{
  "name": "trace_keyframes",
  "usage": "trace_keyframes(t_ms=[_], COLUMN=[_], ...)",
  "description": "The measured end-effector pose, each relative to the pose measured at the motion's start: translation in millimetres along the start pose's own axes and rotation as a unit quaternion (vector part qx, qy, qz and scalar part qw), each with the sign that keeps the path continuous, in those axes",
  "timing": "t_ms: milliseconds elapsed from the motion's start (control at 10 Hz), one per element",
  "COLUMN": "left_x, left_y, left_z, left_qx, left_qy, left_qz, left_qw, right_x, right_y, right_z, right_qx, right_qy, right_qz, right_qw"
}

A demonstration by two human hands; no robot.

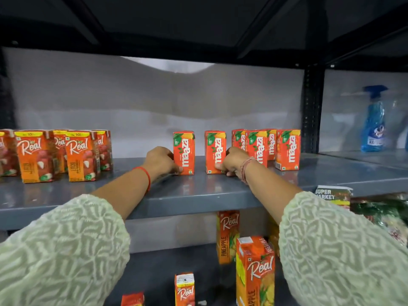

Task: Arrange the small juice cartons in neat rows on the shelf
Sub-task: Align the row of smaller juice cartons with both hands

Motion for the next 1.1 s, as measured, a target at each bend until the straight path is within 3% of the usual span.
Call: trace_keyframes(t_ms=[300, 500, 1100], left_x=[-3, -3, -1], left_y=[3, 4, 3], left_z=[4, 3, 3], left_qx=[-0.003, -0.007, 0.024], left_qy=[0.032, 0.036, -0.022], left_qz=[-0.043, -0.055, -0.028], left_qw=[0.999, 0.998, 0.999], right_x=[-5, -7, -16], right_y=[-5, -5, -10], right_z=[5, 5, 22], right_qx=[-0.072, -0.099, -0.059], right_qy=[-0.006, -0.018, 0.001], right_qz=[0.103, 0.104, 0.088], right_qw=[0.992, 0.989, 0.994])
Point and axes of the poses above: each hand's wrist, its own z-axis away from the middle knuckle, its own y-axis out of the palm, x = y × z, the point moved 1 cm from there along -z, towards the middle knuckle
